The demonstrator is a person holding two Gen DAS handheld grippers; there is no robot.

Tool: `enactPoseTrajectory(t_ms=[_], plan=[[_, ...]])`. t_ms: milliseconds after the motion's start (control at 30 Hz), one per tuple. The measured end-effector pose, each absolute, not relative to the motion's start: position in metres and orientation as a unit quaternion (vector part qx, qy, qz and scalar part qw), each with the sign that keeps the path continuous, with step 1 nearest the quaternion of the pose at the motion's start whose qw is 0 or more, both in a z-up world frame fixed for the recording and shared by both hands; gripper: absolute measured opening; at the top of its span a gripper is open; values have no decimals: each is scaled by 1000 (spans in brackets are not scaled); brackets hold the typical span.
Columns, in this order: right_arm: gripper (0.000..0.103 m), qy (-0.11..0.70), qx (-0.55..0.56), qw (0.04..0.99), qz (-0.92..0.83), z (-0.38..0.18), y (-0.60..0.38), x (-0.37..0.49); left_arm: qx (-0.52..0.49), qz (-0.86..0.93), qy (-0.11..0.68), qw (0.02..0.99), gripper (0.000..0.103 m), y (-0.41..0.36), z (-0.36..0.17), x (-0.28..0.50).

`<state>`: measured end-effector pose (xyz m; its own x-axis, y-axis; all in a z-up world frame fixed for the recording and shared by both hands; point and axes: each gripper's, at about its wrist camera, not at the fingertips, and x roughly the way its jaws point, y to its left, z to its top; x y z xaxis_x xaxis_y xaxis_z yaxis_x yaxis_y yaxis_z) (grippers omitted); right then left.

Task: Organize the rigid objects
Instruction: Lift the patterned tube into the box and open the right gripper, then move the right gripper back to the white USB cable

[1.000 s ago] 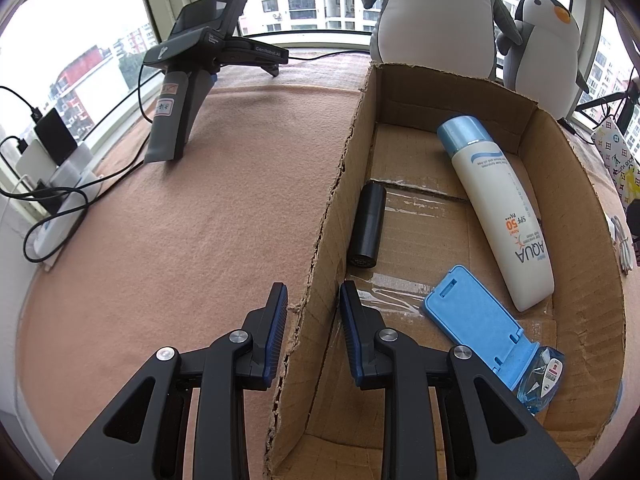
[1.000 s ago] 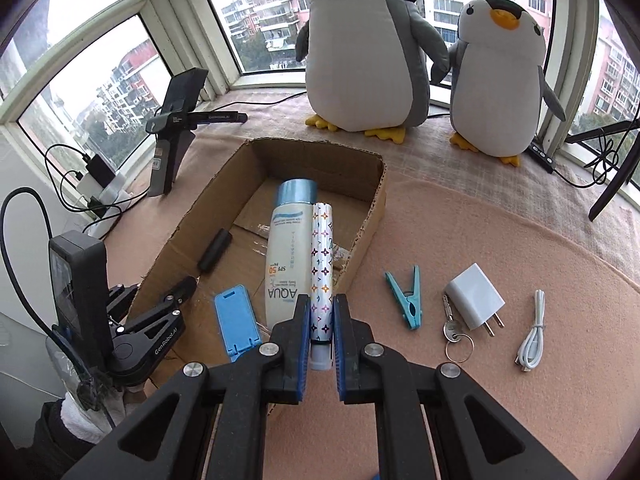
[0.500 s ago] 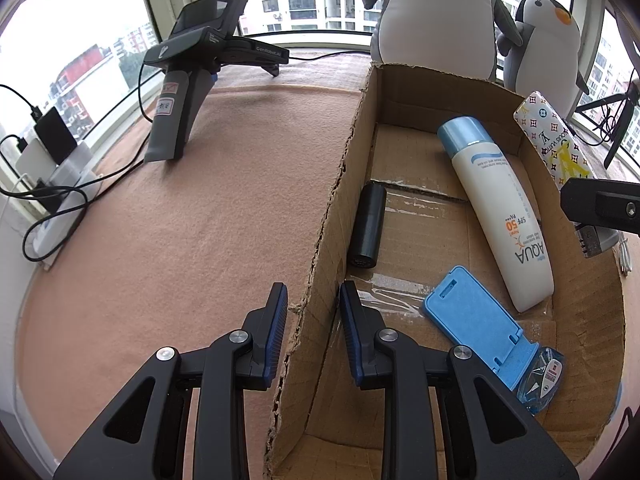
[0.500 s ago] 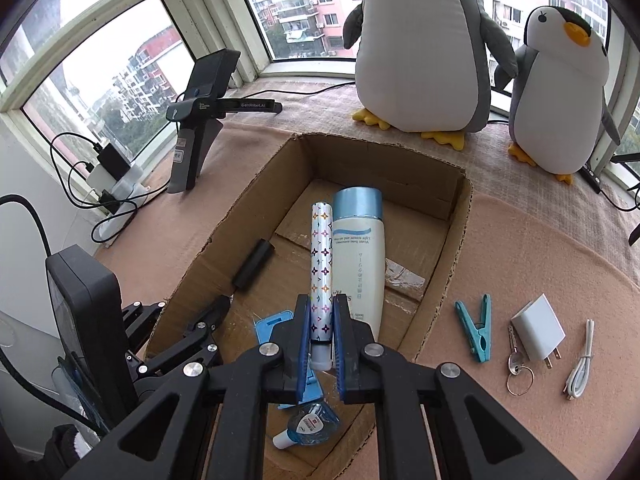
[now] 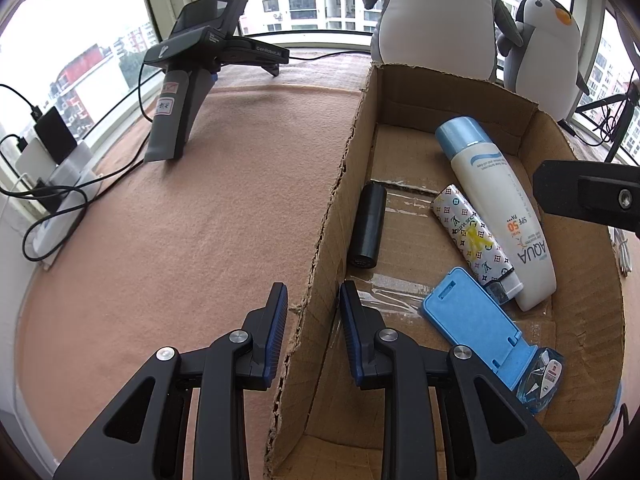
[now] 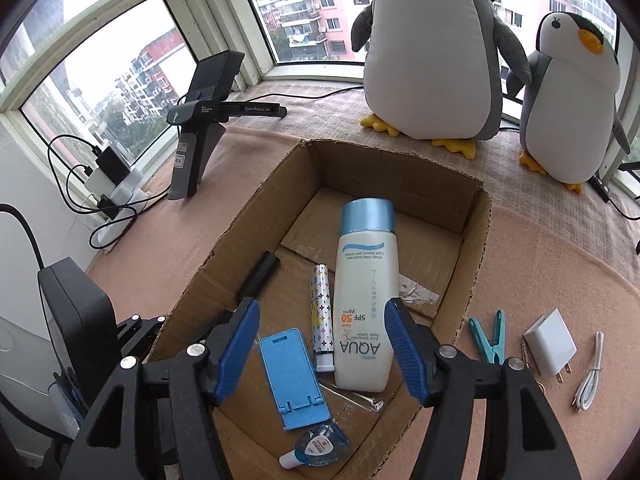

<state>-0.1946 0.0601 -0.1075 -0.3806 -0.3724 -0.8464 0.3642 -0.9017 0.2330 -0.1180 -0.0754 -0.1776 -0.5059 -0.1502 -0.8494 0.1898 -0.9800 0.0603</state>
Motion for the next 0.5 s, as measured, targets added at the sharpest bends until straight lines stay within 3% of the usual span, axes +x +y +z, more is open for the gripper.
enactPoseTrajectory(t_ms=[500], plan=[[61,-2,503,210,-838,-96,81,-188,487,-867,20,98,24,-75,-178,-118]])
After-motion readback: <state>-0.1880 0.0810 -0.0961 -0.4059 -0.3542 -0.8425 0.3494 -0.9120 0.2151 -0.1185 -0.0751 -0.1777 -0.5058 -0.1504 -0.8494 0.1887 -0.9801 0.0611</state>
